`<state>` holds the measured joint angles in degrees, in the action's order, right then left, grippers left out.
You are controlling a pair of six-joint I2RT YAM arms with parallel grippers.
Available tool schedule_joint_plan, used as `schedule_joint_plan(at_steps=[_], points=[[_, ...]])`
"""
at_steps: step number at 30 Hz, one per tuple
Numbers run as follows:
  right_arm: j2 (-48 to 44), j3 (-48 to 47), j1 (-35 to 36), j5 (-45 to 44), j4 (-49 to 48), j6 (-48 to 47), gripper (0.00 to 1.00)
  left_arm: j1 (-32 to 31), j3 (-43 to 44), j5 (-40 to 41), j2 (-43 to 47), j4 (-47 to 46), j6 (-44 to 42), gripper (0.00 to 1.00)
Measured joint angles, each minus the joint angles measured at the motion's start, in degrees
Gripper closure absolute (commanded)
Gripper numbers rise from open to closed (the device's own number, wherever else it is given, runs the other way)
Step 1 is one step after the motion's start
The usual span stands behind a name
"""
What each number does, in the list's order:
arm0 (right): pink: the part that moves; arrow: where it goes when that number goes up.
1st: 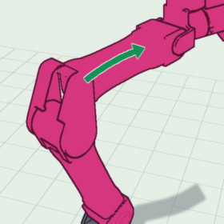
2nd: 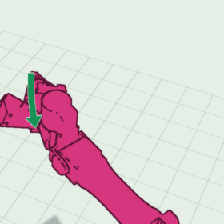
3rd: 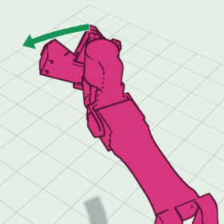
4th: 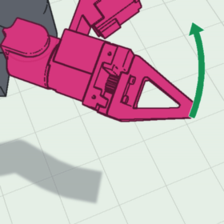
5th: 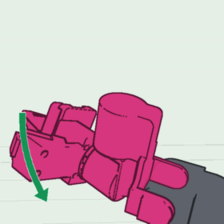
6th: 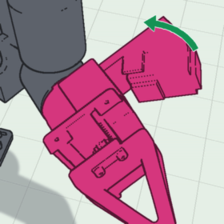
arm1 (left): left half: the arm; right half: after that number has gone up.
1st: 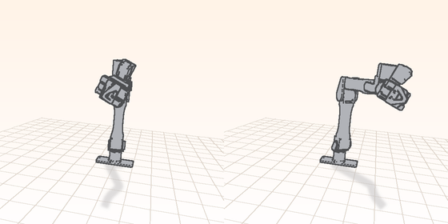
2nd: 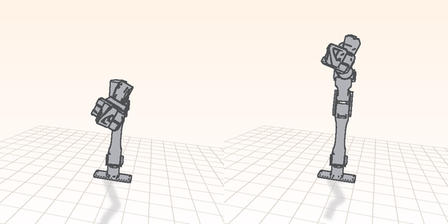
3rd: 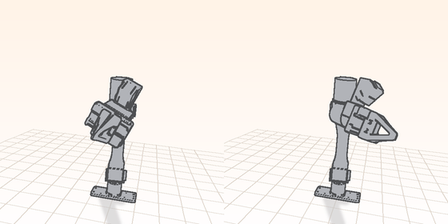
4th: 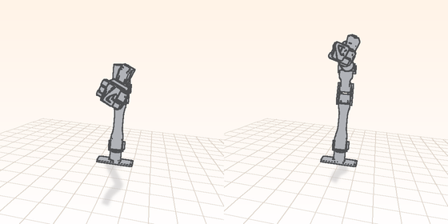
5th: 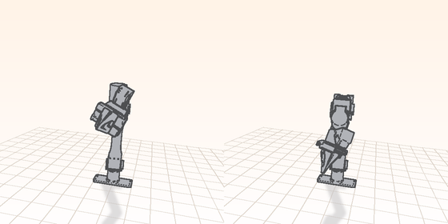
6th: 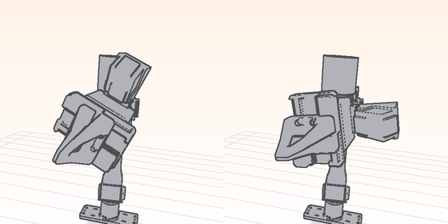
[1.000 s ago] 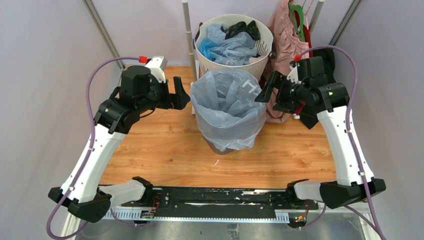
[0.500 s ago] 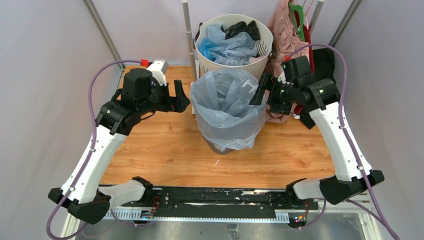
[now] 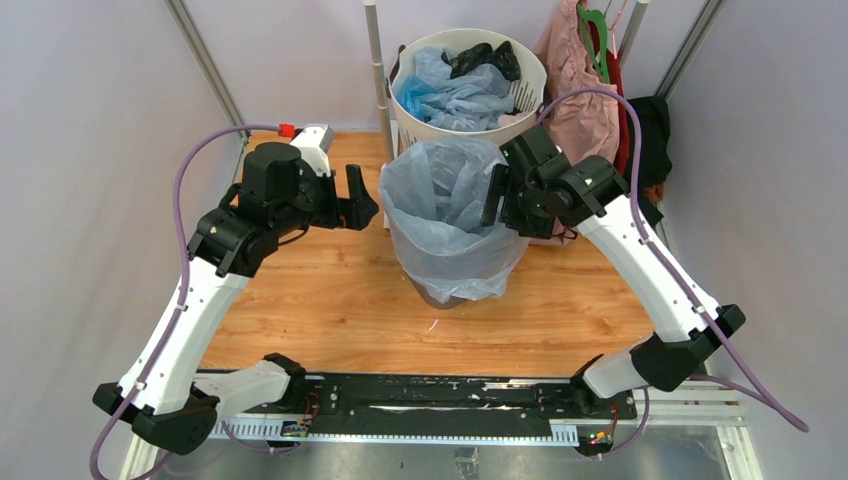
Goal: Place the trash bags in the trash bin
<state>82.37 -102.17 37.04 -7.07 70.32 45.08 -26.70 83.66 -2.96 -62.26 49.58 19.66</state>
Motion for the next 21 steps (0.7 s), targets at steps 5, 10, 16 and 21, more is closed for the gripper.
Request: schedule_joint_plan(at_steps=[5,10,16,21], points=[[0.31,1.25,0.63,-3.23,0.33,1.62,0.37,0.00,-0.15,-0.50,0.20,-0.04,-0.20,0.00],[1.49,1.57,0.68,-4.59,1.05,-0.24,0.59,0.20,-0.55,-0.74,0.26,-0.11,-0.83,0.00],[7.15,-4.61,0.63,-4.37,2.54,-6.54,0.97,1.25,-0.09,-0.81,0.70,1.03,-1.68,0.00],[10.21,-9.84,1.22,2.03,5.68,-15.19,1.00,1.62,3.54,-1.14,1.01,3.30,-2.10,0.00]])
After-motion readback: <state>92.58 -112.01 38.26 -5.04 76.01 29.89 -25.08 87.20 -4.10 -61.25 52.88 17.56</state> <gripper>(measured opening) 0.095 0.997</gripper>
